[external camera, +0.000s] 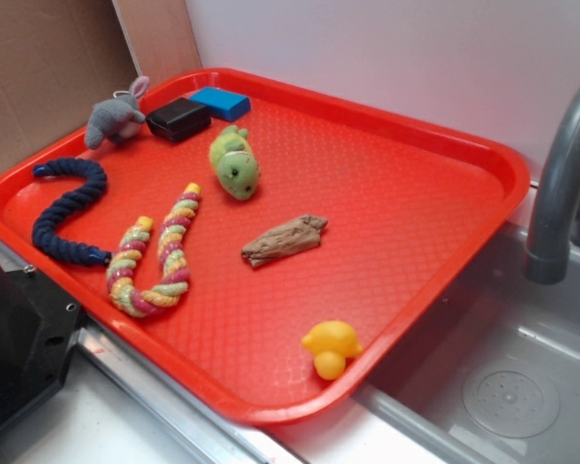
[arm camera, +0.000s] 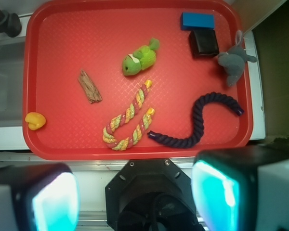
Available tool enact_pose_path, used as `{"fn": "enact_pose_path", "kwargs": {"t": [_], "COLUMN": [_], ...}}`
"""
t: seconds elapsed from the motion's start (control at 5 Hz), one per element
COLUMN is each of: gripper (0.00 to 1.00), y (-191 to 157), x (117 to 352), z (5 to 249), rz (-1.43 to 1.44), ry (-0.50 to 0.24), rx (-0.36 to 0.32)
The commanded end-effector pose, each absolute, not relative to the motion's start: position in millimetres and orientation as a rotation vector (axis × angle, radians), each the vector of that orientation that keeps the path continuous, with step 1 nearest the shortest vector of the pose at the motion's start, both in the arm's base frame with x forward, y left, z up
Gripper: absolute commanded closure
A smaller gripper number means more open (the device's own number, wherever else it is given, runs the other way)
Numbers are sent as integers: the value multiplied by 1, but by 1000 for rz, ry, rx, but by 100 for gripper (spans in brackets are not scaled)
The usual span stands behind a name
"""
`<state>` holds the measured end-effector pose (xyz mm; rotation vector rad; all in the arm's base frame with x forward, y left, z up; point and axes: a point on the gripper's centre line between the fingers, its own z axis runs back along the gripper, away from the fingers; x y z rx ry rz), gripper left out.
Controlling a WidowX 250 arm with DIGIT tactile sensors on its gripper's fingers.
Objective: Grab the wood chip.
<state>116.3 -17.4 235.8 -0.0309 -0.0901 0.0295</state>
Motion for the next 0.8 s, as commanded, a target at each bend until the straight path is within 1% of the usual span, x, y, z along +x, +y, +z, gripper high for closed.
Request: {"fn": "enact_pose_path", "kwargs": {"t": [0.0,0.2,0.4,0.6], "gripper": [0,0,0,0], "y": [-17,-53,-89,-99], "x": [116,158,188,206], "z": [236,189,156,122], "rz": [30,-161,-256,-258], "ry": [-90,-126,-191,-200], "rx": [-31,-54,-41,-95]}}
